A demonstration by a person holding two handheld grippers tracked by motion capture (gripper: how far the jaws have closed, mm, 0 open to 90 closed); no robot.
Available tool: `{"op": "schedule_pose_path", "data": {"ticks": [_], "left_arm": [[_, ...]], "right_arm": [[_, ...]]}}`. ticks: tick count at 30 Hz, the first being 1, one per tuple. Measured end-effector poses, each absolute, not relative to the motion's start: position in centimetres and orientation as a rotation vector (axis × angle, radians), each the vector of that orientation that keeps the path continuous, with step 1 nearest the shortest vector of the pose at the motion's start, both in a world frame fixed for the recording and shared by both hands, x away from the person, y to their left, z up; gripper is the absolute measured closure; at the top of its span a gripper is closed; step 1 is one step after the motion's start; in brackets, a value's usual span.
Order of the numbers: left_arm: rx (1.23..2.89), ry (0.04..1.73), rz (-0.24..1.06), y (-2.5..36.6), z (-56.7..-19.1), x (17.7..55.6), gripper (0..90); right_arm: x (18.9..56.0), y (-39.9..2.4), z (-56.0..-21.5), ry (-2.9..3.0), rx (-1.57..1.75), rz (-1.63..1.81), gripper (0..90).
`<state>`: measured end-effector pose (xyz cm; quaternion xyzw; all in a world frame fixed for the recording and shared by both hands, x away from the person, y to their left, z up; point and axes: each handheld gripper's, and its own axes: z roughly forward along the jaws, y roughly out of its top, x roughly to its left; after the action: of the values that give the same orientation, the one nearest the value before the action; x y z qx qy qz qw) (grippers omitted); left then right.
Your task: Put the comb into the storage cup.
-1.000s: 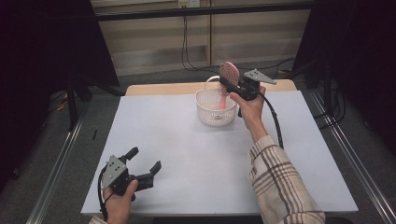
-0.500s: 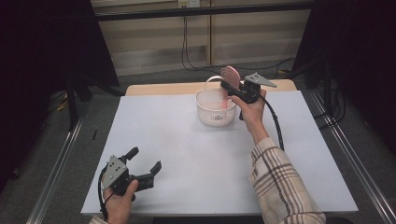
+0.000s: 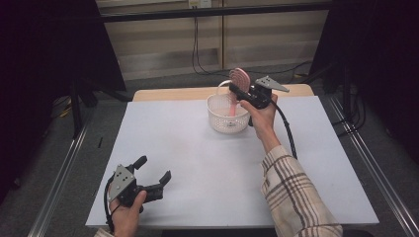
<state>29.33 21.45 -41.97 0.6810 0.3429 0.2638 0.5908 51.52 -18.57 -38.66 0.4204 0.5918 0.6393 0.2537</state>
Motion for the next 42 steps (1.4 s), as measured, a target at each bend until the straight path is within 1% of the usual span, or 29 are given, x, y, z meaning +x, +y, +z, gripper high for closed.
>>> {"op": "schedule_pose_path", "data": {"ticks": [7,18,24,27,31,33,38,42], "left_arm": [[1.591,0.797,0.615,21.5,-42.0,29.3,4.1],[1.586,0.794,0.611,21.4,-42.0,29.3,4.1],[1.593,0.795,0.610,21.4,-42.0,29.3,4.1],[1.599,0.792,0.614,21.4,-42.0,29.4,4.1],[1.591,0.796,0.608,21.4,-42.0,29.3,4.1],[1.595,0.793,0.612,21.4,-42.0,29.3,4.1],[1.599,0.791,0.614,21.4,-42.0,29.4,4.1],[1.599,0.791,0.613,21.4,-42.0,29.4,4.1]], "right_arm": [[51.8,-19.2,-39.5,1.603,1.182,1.715,62.2],[52.1,-20.4,-39.7,1.592,1.231,1.688,59.3],[52.1,-21.3,-39.6,1.585,1.258,1.658,53.4],[52.0,-21.6,-39.4,1.589,1.255,1.653,53.4],[52.0,-21.7,-39.4,1.592,1.260,1.645,50.7],[52.0,-21.7,-39.4,1.593,1.269,1.638,46.5],[52.0,-21.8,-39.5,1.601,1.273,1.624,46.2],[52.0,-21.8,-39.6,1.615,1.287,1.610,42.8]]}}
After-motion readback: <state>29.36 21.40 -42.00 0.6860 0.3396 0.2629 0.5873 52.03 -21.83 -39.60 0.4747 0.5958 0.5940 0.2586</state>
